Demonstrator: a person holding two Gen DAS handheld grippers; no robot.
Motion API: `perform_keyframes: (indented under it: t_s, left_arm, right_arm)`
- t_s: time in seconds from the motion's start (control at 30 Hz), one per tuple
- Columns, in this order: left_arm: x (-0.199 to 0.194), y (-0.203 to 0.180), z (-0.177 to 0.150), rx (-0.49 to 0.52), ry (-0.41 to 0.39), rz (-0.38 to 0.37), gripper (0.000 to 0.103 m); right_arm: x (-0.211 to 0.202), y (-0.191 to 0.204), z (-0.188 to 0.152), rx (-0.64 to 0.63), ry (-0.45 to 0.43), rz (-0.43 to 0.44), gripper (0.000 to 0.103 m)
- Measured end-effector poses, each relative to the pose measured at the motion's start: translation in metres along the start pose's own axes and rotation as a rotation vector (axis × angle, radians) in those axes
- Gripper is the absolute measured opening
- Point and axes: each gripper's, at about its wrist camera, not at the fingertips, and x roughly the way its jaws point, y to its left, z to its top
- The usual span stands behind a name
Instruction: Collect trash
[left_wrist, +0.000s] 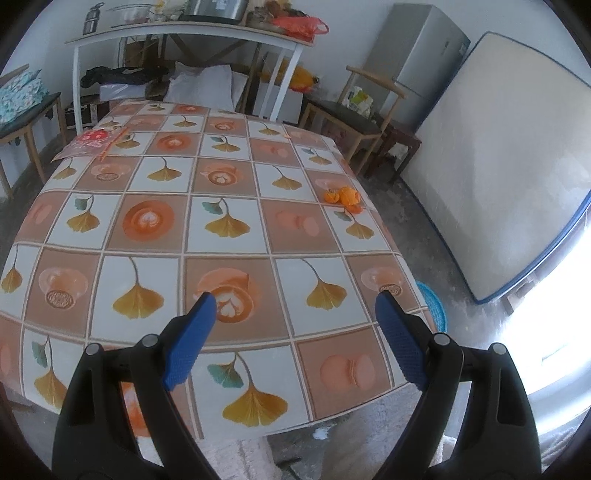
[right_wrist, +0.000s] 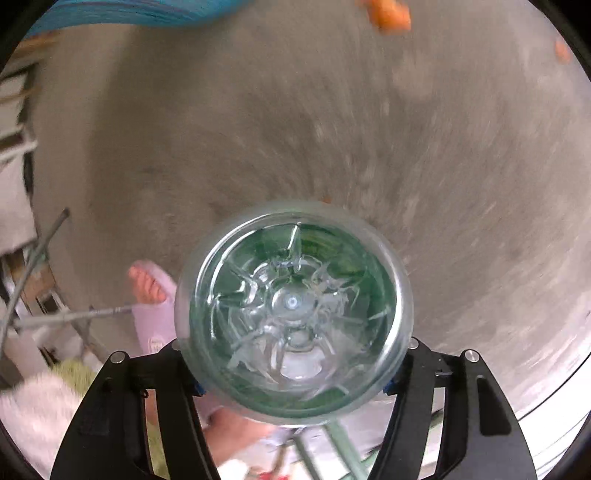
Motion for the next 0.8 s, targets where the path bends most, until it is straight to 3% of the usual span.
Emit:
perform_keyframes:
  t_s: [0.3,0.57,0.7,0.8]
  left_arm:
    - [-0.053,0.030,-0.011,-0.032,-0.119,0.006,0.084]
    - [-0.068,0.054,-0.019,-0.085,-0.153,-0.005,0.084]
    - [-0.062,0.055,-0.019,-0.090,-0.134,-0.011,0.084]
    - [-0.058,0.049,-0.016,-0.081,-0.134,-0.028,0.084]
  right_arm:
    - [-0.117,0.018,-0.033,-0.160,-0.274,-0.015,0.061]
    - [-0.226,0.030,-0.086,-0.317,-0.484,-0.030,0.061]
    - [-0.317,0.041,-0.113,-0.379,-0.632,0.039,0.060]
    - [-0.380,0.049,-0.112,-0.399,-0.756,0.109,0.060]
